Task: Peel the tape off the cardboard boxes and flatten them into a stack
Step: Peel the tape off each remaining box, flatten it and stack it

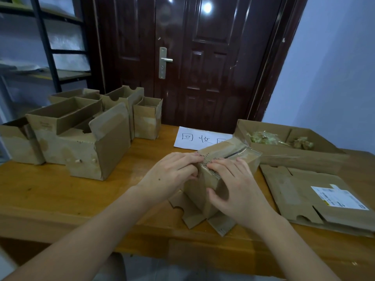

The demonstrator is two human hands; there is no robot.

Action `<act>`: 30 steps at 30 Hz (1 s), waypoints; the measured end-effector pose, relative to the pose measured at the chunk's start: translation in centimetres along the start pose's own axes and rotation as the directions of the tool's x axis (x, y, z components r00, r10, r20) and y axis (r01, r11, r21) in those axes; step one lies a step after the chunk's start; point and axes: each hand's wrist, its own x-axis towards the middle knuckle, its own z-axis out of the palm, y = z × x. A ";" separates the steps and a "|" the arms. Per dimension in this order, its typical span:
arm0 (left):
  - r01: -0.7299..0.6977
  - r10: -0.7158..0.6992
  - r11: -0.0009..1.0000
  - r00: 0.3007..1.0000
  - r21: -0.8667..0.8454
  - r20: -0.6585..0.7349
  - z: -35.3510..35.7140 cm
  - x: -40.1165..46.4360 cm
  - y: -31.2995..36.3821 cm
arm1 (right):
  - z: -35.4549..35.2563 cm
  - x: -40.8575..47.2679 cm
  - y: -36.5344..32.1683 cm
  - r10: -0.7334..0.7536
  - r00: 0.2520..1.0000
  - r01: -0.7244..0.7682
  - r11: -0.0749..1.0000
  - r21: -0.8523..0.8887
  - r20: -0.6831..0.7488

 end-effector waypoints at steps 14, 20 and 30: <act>0.074 -0.073 0.997 0.997 -0.034 0.002 0.0 -0.7 1.2 | 0.2 -0.1 -0.1 0.007 1.000 -0.007 1.000 0.007 -0.020; 0.135 -0.141 0.987 0.988 -0.089 -0.070 -0.1 -0.1 1.2 | -0.8 0.4 -0.5 0.020 1.000 -0.020 1.000 0.018 0.005; 0.352 -0.357 0.904 0.934 -0.242 0.022 -0.6 0.2 0.5 | -0.6 3.0 -2.4 -0.021 0.997 0.025 0.998 0.053 -0.072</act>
